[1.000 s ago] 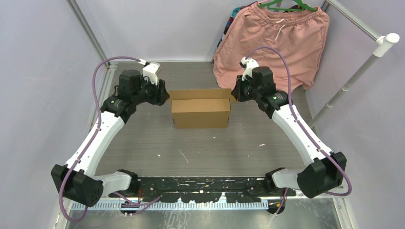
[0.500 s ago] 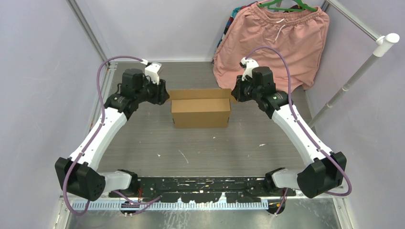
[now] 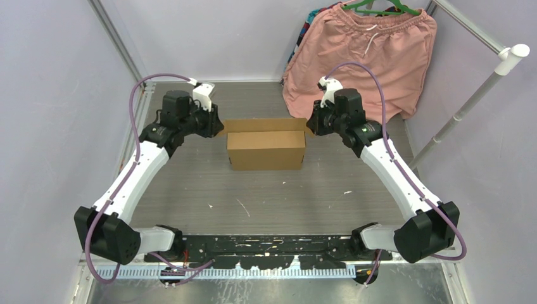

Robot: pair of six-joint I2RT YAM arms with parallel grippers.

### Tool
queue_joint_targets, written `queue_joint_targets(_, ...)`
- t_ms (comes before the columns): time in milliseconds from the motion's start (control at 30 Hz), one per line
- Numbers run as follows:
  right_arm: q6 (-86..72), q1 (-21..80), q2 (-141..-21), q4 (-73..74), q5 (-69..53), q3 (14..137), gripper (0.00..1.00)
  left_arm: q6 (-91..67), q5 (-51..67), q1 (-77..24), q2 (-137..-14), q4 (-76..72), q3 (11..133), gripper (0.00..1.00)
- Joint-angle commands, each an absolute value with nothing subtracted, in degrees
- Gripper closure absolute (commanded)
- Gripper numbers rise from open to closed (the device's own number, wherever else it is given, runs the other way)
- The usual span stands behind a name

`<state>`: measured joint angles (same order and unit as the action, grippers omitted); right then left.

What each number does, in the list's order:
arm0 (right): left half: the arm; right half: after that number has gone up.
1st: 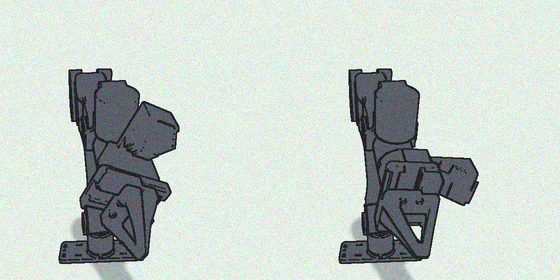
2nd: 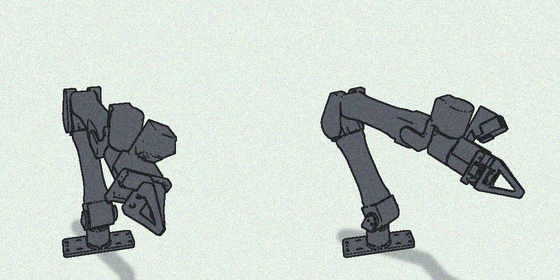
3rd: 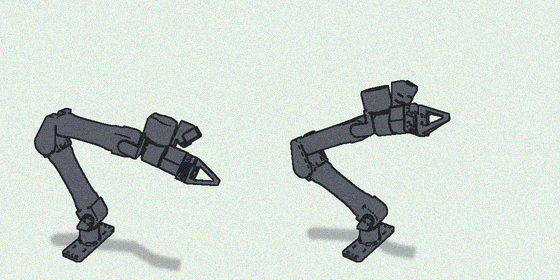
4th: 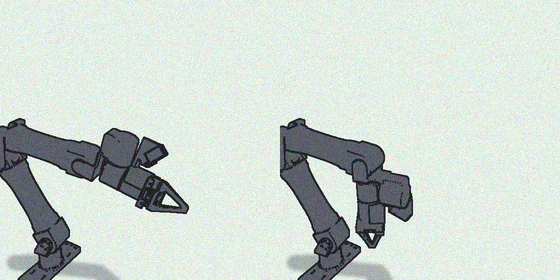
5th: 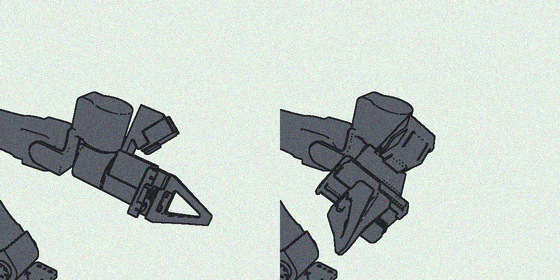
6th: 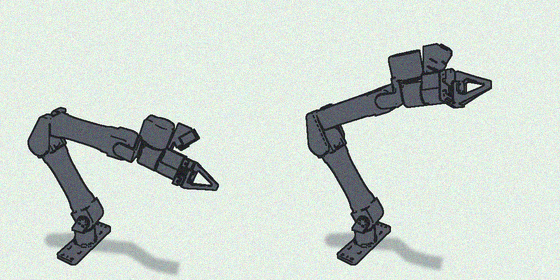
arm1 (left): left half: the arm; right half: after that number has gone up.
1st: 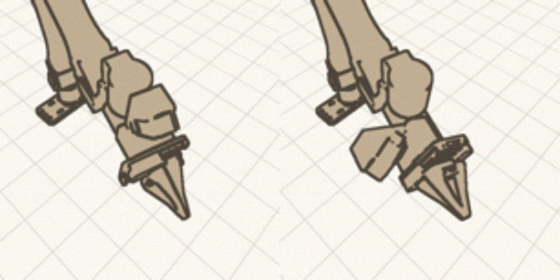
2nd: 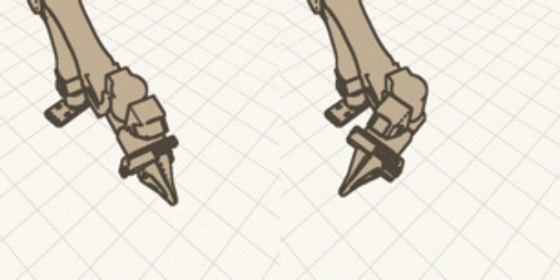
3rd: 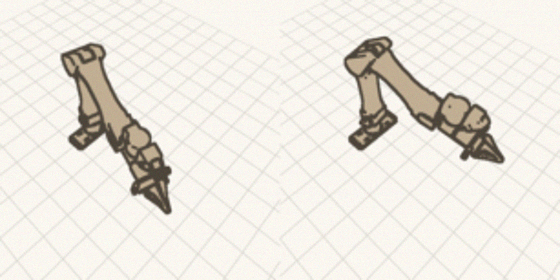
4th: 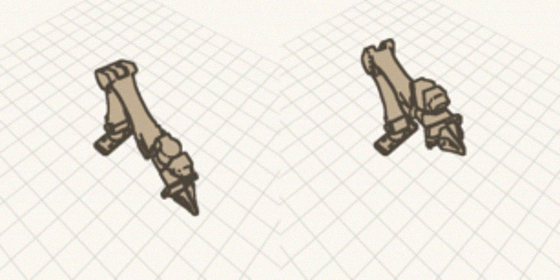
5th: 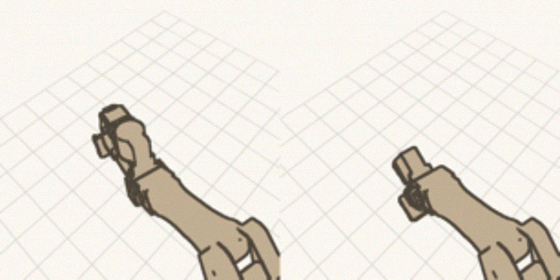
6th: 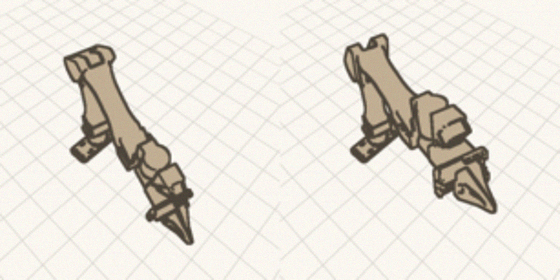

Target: Fold the paper box

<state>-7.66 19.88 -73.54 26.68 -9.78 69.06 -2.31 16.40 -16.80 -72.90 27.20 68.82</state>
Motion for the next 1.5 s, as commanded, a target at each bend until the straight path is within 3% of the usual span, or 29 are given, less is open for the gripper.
queue_joint_targets(0, -7.4, 19.9, -73.2, 26.5, -10.3, 70.2, 0.87, -1.9, 18.0, -16.5, -72.7, 24.5, 71.5, 0.73)
queue_joint_targets(500, -7.5, 19.9, -73.0, 26.8, -10.3, 70.4, 0.91, -2.4, 19.5, -16.4, -73.7, 25.1, 72.2, 0.90)
queue_joint_targets(900, -7.9, 20.4, -73.5, 27.0, -9.9, 70.8, 0.99, -3.2, 20.1, -16.4, -73.8, 25.7, 72.7, 0.91)
queue_joint_targets(1467, -9.5, 22.8, -74.6, 28.3, -5.2, 72.2, 0.99, -6.3, 19.6, -16.5, -75.2, 26.7, 73.6, 0.90)
